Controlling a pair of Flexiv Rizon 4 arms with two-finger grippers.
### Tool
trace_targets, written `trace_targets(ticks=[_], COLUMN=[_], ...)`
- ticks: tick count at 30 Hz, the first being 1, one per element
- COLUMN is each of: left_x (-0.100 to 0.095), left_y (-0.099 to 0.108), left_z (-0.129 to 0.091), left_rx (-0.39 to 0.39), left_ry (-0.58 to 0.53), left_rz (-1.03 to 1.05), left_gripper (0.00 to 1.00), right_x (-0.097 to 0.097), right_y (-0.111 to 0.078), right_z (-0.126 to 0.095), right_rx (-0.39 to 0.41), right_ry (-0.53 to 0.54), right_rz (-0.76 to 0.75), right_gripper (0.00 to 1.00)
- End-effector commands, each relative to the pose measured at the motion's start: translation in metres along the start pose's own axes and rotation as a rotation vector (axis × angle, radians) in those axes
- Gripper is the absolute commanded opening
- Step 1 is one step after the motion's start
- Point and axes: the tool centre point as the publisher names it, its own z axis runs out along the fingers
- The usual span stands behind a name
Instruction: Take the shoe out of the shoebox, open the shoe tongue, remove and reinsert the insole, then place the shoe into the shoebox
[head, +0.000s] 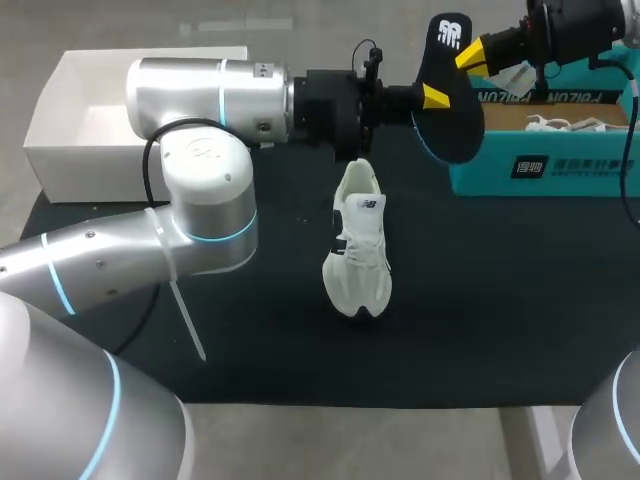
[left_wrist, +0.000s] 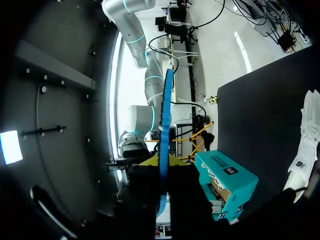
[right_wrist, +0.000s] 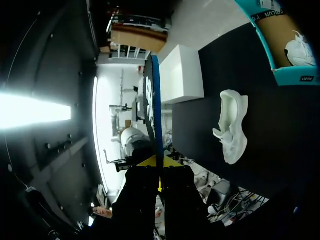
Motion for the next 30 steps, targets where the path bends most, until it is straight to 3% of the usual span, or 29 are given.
trace_targets(ticks=[1, 2, 9, 14, 30], left_x=[0.002, 0.003, 0.001, -0.003, 0.0], left_y=[-0.003, -0.003, -0.001, 0.006, 0.019], left_z=[-0.001, -0.002, -0.016, -0.03, -0.054], left_rx=[-0.01, -0.012, -0.028, -0.064, -0.071], left_ry=[-0.006, -0.006, -0.011, -0.012, 0.037], left_rz=[-0.003, -0.006, -0.021, -0.046, -0.095], left_gripper=[0.0, 0.0, 0.0, 0.0, 0.0], right_x=[0.002, 0.003, 0.016, 0.016, -0.014], right_y=[0.0, 0.0, 0.001, -0.008, -0.047], right_z=[0.006, 0.006, -0.004, -0.012, -0.047], right_rx=[-0.01, -0.023, -0.125, -0.147, -0.21], right_ry=[0.002, 0.006, 0.1, 0.139, 0.165], right_rz=[-0.009, -0.024, -0.175, -0.238, -0.264], right_gripper=[0.3, 1.0, 1.0, 1.0, 1.0])
